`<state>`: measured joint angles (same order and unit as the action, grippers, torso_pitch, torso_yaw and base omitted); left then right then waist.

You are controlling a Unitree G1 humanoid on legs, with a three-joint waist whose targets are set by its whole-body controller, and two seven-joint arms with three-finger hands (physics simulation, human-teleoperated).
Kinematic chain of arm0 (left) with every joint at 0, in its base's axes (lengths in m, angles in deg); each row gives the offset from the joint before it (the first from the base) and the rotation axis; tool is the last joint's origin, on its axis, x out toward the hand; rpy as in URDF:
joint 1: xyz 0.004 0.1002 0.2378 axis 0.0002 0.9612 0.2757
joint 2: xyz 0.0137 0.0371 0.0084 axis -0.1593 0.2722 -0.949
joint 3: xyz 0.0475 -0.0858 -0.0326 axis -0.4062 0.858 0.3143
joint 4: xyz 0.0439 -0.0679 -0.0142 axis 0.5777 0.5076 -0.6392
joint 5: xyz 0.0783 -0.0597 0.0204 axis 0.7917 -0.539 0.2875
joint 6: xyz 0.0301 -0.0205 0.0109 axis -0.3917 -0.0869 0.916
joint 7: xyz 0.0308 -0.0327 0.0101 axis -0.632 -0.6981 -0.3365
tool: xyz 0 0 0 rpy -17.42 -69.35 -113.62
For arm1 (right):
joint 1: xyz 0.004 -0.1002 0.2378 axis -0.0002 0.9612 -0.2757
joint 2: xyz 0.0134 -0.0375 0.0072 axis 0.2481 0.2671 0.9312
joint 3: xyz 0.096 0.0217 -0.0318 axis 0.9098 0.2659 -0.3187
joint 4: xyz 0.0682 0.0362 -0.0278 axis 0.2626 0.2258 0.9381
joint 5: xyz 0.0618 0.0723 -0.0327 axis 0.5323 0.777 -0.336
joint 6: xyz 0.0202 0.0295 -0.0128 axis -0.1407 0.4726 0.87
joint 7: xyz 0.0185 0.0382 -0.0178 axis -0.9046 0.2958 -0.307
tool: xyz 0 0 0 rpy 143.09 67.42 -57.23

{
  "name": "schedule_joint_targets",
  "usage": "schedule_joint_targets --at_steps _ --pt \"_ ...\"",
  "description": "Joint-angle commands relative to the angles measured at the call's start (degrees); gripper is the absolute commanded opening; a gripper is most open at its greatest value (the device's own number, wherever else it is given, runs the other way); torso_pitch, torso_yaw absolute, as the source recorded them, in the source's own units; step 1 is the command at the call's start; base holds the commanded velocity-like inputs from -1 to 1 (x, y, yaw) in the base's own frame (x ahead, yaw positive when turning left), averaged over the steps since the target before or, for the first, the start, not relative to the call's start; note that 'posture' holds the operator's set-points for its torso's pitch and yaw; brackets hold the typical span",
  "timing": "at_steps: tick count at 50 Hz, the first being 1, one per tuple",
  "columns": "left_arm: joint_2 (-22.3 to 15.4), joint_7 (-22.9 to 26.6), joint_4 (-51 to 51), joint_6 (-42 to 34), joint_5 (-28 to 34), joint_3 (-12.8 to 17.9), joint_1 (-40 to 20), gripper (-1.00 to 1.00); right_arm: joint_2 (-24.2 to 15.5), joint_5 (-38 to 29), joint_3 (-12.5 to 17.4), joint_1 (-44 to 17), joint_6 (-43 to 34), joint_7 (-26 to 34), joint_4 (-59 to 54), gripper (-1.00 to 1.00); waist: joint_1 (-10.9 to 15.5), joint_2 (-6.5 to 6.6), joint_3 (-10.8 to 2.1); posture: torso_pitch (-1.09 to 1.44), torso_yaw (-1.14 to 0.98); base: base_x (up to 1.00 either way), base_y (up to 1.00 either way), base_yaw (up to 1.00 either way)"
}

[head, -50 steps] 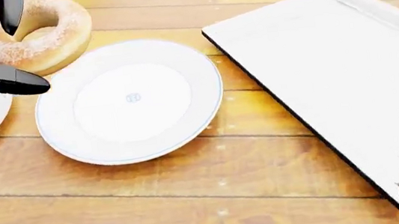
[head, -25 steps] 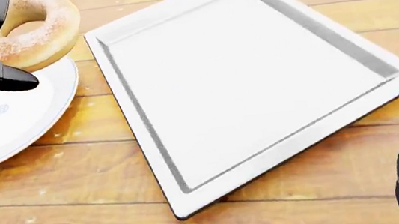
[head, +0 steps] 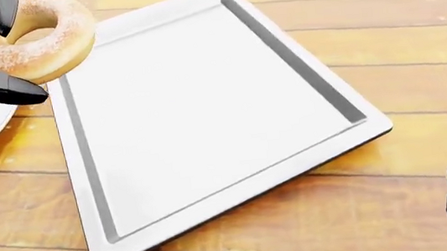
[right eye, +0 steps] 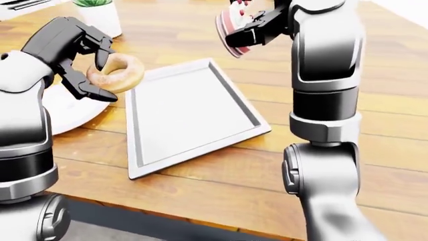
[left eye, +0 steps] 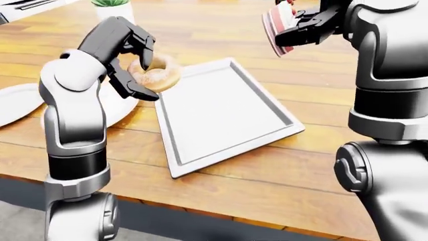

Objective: Move the dessert items from the plate to the tray.

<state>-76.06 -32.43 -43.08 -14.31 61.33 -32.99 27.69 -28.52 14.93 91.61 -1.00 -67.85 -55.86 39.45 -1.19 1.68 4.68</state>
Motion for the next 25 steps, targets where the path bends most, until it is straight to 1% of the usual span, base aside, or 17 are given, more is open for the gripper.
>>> schedule_joint_targets --at_steps 1,2,4,5,9,11,12,14,15,16,17,18,20,21,22,23,25 --pt "-1.0 -0.6 -1.6 1.1 0.2 0.9 -2.6 -1.00 -0.5 -1.3 0.5 -3.9 2.5 0.8 0.9 -1.00 0.0 -0.23 -2.52 0.00 0.00 0.00 0.00 0.00" --pt "-1.0 -0.6 -1.2 1.4 0.2 0.9 -2.8 -1.00 -0.8 -2.1 -0.2 -4.1 3.0 1.7 0.3 -1.00 0.1 -0.36 -2.86 0.00 0.00 0.00 0.00 0.00" --pt "-1.1 -0.2 -0.5 1.9 0.3 0.7 -3.2 -1.00 -0.1 -2.9 0.1 -5.8 3.7 2.2 -1.7 -1.00 0.3 -0.72 -2.80 0.00 0.00 0.00 0.00 0.00" --pt "-1.0 0.0 0.1 2.4 0.3 0.5 -3.5 -1.00 -0.5 -3.8 -1.1 -6.5 5.1 3.4 -3.0 -1.00 0.4 -0.83 -2.80 0.00 0.00 0.00 0.00 0.00" --pt "-0.6 0.1 3.6 4.5 0.6 -0.4 -5.8 -1.00 0.5 -6.1 -0.8 -10.0 7.6 4.2 -9.5 -1.00 0.7 -1.19 -2.81 0.00 0.00 0.00 0.00 0.00" --pt "-0.4 0.3 7.4 7.0 1.1 -1.5 -8.2 -1.00 0.7 -7.9 -1.7 -13.1 9.3 4.7 -14.8 -1.00 0.9 -1.27 -2.88 0.00 0.00 0.00 0.00 0.00" --pt "-0.3 0.3 9.7 8.3 1.3 -2.0 -9.8 -1.00 0.2 -10.0 -4.1 -14.5 10.4 6.7 -18.1 -1.00 0.9 -1.29 -2.93 0.00 0.00 0.00 0.00 0.00" --pt "0.4 0.5 12.3 9.8 1.7 -2.5 -11.7 -1.00 0.8 -12.5 -4.3 -16.5 12.4 7.8 -22.8 -1.00 1.1 -1.32 -2.95 0.00 0.00 0.00 0.00 0.00" --pt "0.8 0.8 14.3 11.1 1.9 -3.1 -13.1 -1.00 1.0 -13.6 -4.6 -17.6 15.1 8.2 -25.9 -1.00 1.1 -1.32 -2.95 0.00 0.00 0.00 0.00 0.00" --pt "1.4 0.3 16.8 12.1 2.1 -3.4 -14.9 -1.00 0.7 -15.8 -6.0 -18.4 17.8 9.4 -29.7 -1.00 1.0 -1.33 -2.94 0.00 0.00 0.00 0.00 0.00" --pt "1.6 0.1 19.0 13.6 2.6 -3.8 -16.3 -1.00 0.7 -16.8 -5.5 -19.0 20.2 9.2 -32.8 -1.00 1.0 -1.36 -2.93 0.00 0.00 0.00 0.00 0.00" --pt "2.1 0.4 20.7 14.6 2.6 -4.1 -17.3 -1.00 0.3 -18.8 -6.6 -19.4 22.4 11.1 -36.1 -1.00 1.1 -1.37 -2.96 0.00 0.00 0.00 0.00 0.00" --pt "2.7 -0.1 23.2 16.2 3.2 -4.1 -18.6 -1.00 0.1 -22.4 -7.3 -20.0 27.6 11.9 -40.9 -1.00 1.1 -1.45 -3.00 0.00 0.00 0.00 0.00 0.00" --pt "3.2 -0.7 25.0 17.4 3.4 -4.4 -19.1 -1.00 0.2 -24.0 -7.5 -19.9 30.3 12.0 -43.5 -1.00 1.1 -1.48 -3.03 0.00 0.00 0.00 0.00 0.00" --pt "3.5 -0.7 26.0 18.3 3.6 -4.5 -19.2 -1.00 0.7 -24.2 -6.1 -20.4 30.0 11.5 -45.3 -1.00 1.1 -1.50 -3.07 0.00 0.00 0.00 0.00 0.00" --pt "4.2 -1.1 26.9 18.7 3.6 -4.5 -19.3 -1.00 0.7 -25.8 -6.6 -20.0 32.5 11.8 -46.3 -1.00 1.2 -1.49 -3.18 0.00 0.00 0.00 0.00 0.00" --pt "5.6 -1.9 28.7 19.7 3.9 -4.9 -19.4 -1.00 1.4 -26.7 -5.2 -20.9 33.2 10.4 -48.7 -1.00 1.2 -1.46 -3.27 0.00 0.00 0.00 0.00 0.00"
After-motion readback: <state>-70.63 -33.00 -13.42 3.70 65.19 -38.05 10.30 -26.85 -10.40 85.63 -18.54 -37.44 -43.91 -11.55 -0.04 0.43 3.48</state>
